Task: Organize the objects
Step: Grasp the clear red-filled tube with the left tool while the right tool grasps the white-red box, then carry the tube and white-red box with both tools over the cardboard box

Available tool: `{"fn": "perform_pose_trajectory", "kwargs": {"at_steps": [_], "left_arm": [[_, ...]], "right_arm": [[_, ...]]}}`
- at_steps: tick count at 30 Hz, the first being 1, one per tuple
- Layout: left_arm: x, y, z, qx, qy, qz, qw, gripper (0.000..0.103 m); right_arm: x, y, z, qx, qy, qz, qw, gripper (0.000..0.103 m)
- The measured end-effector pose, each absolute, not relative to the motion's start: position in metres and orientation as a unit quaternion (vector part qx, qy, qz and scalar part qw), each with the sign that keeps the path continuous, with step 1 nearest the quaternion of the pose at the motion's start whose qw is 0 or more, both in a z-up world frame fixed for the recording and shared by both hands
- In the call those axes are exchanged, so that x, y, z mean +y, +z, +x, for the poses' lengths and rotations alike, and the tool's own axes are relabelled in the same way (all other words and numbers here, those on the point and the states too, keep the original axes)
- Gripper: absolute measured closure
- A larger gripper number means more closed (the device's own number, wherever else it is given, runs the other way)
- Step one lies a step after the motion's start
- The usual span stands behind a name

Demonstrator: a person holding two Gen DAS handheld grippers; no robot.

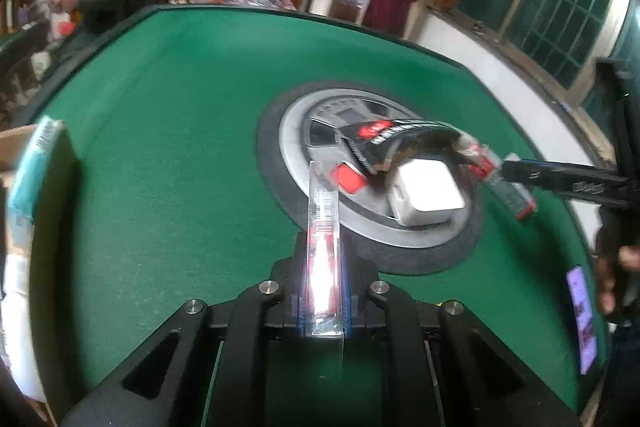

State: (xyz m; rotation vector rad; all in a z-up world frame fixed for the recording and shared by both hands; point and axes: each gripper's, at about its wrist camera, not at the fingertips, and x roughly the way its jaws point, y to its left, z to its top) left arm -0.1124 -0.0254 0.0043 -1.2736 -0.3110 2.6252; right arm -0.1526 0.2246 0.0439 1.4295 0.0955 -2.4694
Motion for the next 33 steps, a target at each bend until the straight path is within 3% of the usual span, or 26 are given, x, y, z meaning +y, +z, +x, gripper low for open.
{"fn": "perform_pose_trajectory", "kwargs": {"at_steps": [3, 8, 11, 16, 26, 33], "left_arm": [[-0.029, 0.004, -0.114, -0.124, 0.883, -0.438, 0.116, 0.093], [-0.028, 0.001, -0.114, -0.114, 0.884, -0.441, 0.104, 0.093], [-0.029, -0.001, -0.115, -0.105, 0.886, -0.442, 0.093, 0.093], [-0.033, 0.000, -0.114, -0.107, 0.890, -0.436, 0.082, 0.093], [-0.035, 0.016, -0.108, -0.116, 0.900, -0.411, 0.088, 0.093], [-0.040, 0.043, -0.087, -0.129, 0.910, -0.383, 0.094, 0.093]], "right_arm": [[0.223, 0.036, -0.157, 0.067, -0.858, 0.500, 0.096, 0.048], [0.238, 0.006, -0.166, 0.047, -0.843, 0.531, 0.072, 0.049], [0.233, 0.006, -0.157, 0.044, -0.848, 0.524, 0.067, 0.079], [0.225, 0.013, -0.140, 0.019, -0.855, 0.514, 0.066, 0.079], [0.232, 0.026, -0.082, -0.131, -0.867, 0.465, 0.118, 0.079], [0.208, 0.040, -0.069, -0.109, -0.873, 0.455, 0.136, 0.079]]}}
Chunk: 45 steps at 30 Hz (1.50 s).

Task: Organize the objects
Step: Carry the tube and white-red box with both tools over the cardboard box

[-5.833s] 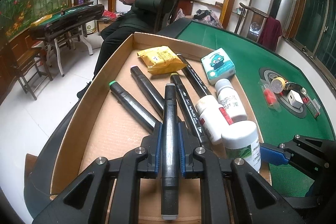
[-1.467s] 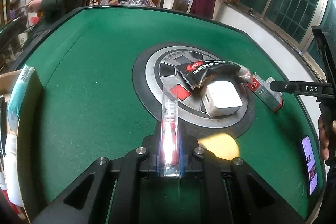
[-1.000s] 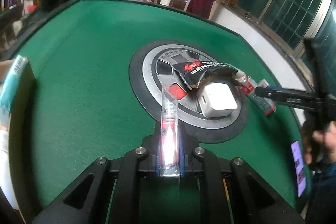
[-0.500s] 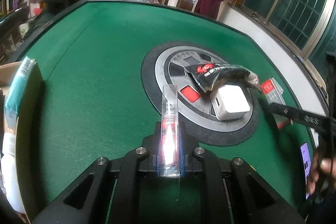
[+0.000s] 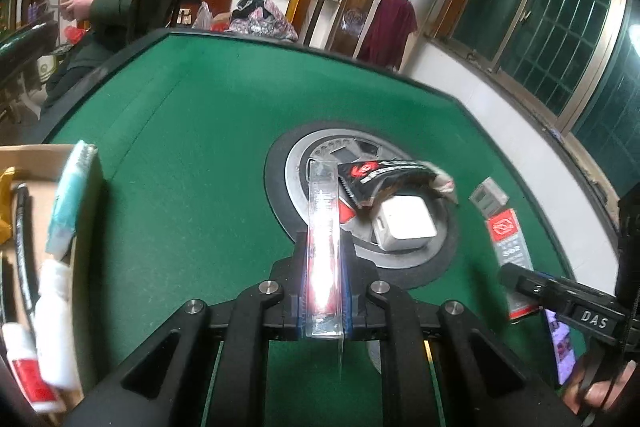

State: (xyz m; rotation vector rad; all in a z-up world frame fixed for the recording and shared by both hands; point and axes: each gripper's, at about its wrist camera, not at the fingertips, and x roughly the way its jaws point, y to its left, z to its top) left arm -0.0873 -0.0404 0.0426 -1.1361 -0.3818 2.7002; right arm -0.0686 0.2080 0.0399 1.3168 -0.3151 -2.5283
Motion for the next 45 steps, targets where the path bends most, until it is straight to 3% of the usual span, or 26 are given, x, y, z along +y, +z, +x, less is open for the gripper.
{"fn": "perform_pose_trajectory", "kwargs": {"at_steps": [22, 33, 45], "left_arm": [[-0.158, 0.106, 0.046, -0.158, 0.948, -0.275, 0.038, 0.092], [-0.237, 0.070, 0.071, -0.186, 0.935, -0.296, -0.058, 0.092], [-0.252, 0.020, 0.072, -0.136, 0.925, -0.332, -0.128, 0.092]], "right_arm": [[0.051, 0.070, -0.022, -0.021, -0.863, 0.436, 0.254, 0.078], [-0.072, 0.064, -0.008, 0.034, -0.828, 0.446, 0.337, 0.078], [-0.150, 0.032, 0.000, 0.131, -0.836, 0.427, 0.320, 0.078]]}}
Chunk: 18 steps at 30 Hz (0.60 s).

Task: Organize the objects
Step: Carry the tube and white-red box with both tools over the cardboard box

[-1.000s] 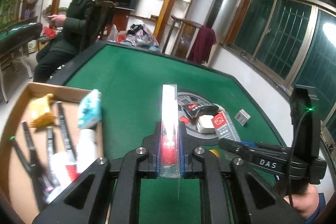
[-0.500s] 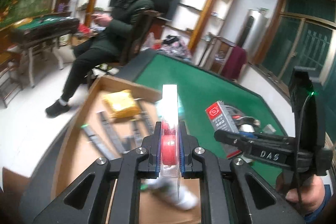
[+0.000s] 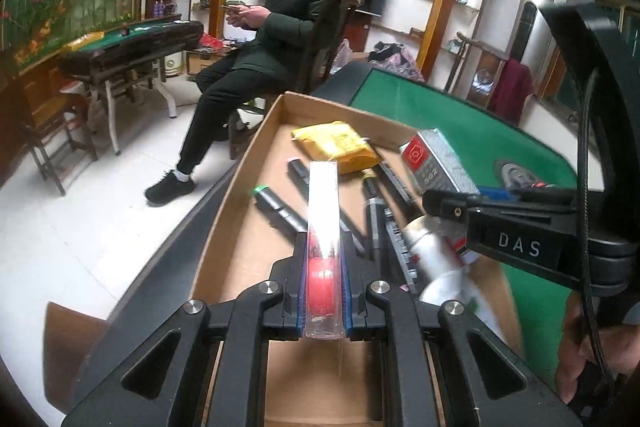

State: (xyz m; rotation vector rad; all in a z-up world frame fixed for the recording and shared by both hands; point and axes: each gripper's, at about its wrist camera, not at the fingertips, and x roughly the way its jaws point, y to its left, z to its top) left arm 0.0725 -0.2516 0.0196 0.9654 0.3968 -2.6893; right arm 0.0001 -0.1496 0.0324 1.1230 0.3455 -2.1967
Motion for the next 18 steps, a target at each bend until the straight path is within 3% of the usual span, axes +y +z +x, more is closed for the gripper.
{"fn": "perform_pose_trajectory", "kwargs": {"at_steps": [18], "left_arm": [[-0.248, 0.009, 0.066, 0.128, -0.913, 0.361, 0.141, 0.092]], "right_arm": [[-0.167, 0.023, 0.008, 0.180, -0.847, 0.402, 0.299, 0.078]]}}
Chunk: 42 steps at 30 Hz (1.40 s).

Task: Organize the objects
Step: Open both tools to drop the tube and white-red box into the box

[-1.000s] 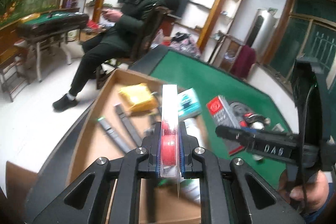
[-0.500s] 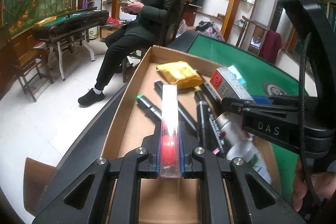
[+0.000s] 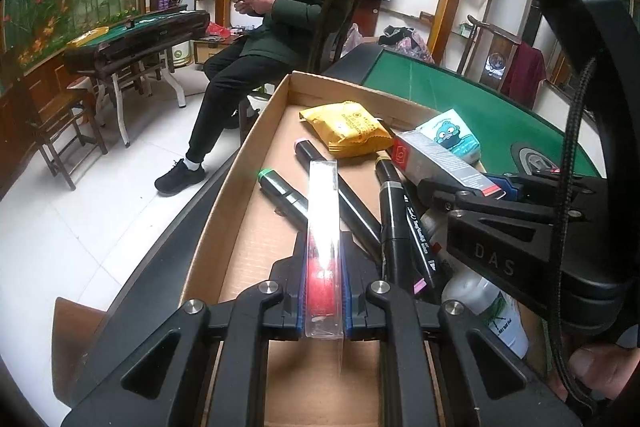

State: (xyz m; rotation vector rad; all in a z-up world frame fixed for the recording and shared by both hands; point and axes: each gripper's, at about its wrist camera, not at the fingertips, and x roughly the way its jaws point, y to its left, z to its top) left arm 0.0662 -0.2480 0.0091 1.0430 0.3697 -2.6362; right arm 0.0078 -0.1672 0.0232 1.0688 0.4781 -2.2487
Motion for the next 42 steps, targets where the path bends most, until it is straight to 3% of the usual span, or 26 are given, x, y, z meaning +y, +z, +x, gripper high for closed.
{"fn": "perform_pose_trajectory", "kwargs": {"at_steps": [11, 17, 19, 21, 24, 42], "left_arm": [[-0.244, 0.007, 0.070, 0.128, -0.908, 0.370, 0.150, 0.091], [-0.241, 0.015, 0.073, 0.127, -0.909, 0.367, 0.151, 0.090], [-0.241, 0.020, 0.074, 0.129, -0.910, 0.364, 0.151, 0.085], [-0.240, 0.025, 0.077, 0.129, -0.912, 0.357, 0.153, 0.069], [-0.238, 0.031, 0.082, 0.130, -0.917, 0.343, 0.160, 0.057], [-0.231, 0.064, 0.101, 0.143, -0.928, 0.300, 0.171, 0.055]], "right_arm": [[-0.166, 0.021, 0.013, 0.185, -0.840, 0.409, 0.304, 0.078], [-0.162, 0.028, 0.018, 0.177, -0.841, 0.412, 0.302, 0.064], [-0.160, 0.031, 0.019, 0.172, -0.841, 0.412, 0.306, 0.063], [-0.158, 0.035, 0.021, 0.170, -0.842, 0.410, 0.305, 0.063], [-0.153, 0.043, 0.023, 0.159, -0.845, 0.405, 0.311, 0.057], [-0.111, 0.074, 0.029, 0.098, -0.857, 0.372, 0.342, 0.052]]}}
